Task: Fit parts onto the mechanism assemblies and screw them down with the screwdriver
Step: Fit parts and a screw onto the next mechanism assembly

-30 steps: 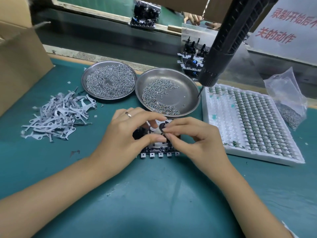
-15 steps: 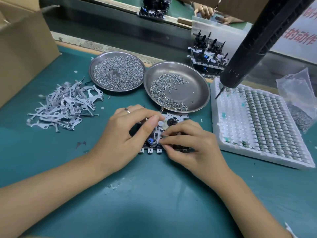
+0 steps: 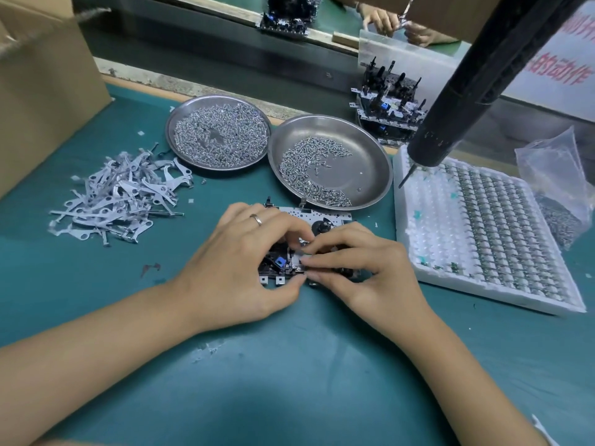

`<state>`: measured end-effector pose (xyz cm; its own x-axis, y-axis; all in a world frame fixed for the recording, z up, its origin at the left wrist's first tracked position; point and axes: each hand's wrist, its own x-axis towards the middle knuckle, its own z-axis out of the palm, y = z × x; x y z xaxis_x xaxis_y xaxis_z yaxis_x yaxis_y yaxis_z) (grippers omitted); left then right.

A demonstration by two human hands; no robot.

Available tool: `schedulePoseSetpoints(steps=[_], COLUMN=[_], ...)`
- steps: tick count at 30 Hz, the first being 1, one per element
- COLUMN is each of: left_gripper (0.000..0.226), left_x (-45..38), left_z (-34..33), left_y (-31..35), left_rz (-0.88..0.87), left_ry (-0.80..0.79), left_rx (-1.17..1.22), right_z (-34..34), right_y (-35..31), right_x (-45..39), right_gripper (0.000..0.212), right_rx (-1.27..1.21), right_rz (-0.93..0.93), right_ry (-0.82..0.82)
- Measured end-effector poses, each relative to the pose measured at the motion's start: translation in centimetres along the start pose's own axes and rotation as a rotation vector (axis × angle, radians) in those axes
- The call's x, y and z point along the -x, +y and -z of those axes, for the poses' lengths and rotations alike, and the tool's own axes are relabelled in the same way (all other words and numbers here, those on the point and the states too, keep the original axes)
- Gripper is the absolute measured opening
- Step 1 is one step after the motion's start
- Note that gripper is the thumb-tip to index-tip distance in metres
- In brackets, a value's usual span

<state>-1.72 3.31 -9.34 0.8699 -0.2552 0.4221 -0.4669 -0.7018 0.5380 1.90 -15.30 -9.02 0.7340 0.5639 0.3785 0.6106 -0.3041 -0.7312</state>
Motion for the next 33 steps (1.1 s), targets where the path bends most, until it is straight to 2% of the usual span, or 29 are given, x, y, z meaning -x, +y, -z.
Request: schedulePoseSetpoints(steps=[9,11,15,17,20,22,26,29,33], left_gripper=[0.034,0.03,0.026,0.025,0.023,0.022,0.022,0.023,0.021], left_x=[-0.2,-0.3,-0.2,-0.2,-0.2,-0.1,0.0,0.0,0.0], left_z=[-0.2,-0.1,-0.3,-0.3,-0.6,-0.7,-0.8,-0.7,-0.6], left_y=[-0.2,-0.3,-0.6,-0.8,-0.9,-0.9,-1.1,-1.0,-0.9], left_rz=[0.008,-0.005,-0.006,0.002,0.009,0.024,0.013,0.013,0.009], left_ry=[0.025,0.018,0.025,0.036,0.045,0.043,0.041,0.042,0.048], left_rx=[0.076,0.07,0.087,0.109,0.151,0.214,0.256,0.259,0.244], right_z=[0.5,1.0,2.8,4.3,6.2,6.5,5.5,3.8,1.1], right_y=[-0.5,-0.9,-2.3,-3.2,-4.5,-5.0,-5.9,-6.7,-6.8], right_x=[0.0,-0.2,-2.3,-4.4,-7.8,-9.3,-10.2,-9.0,-6.5], right_gripper=[0.018,0.022,0.027,0.044,0.078,0.08,0.062,0.035,0.025], right_rx=[-0.017,-0.045,-0.139,-0.141,-0.096,-0.116,-0.194,-0.34,-0.59], right_rz=[-0.034,-0.028,-0.047,-0.083,-0.113,-0.081,-0.032,0.028,0.102], right_ry=[0.015,0.165,0.724,0.834,0.75,0.749,0.818,0.79,0.712])
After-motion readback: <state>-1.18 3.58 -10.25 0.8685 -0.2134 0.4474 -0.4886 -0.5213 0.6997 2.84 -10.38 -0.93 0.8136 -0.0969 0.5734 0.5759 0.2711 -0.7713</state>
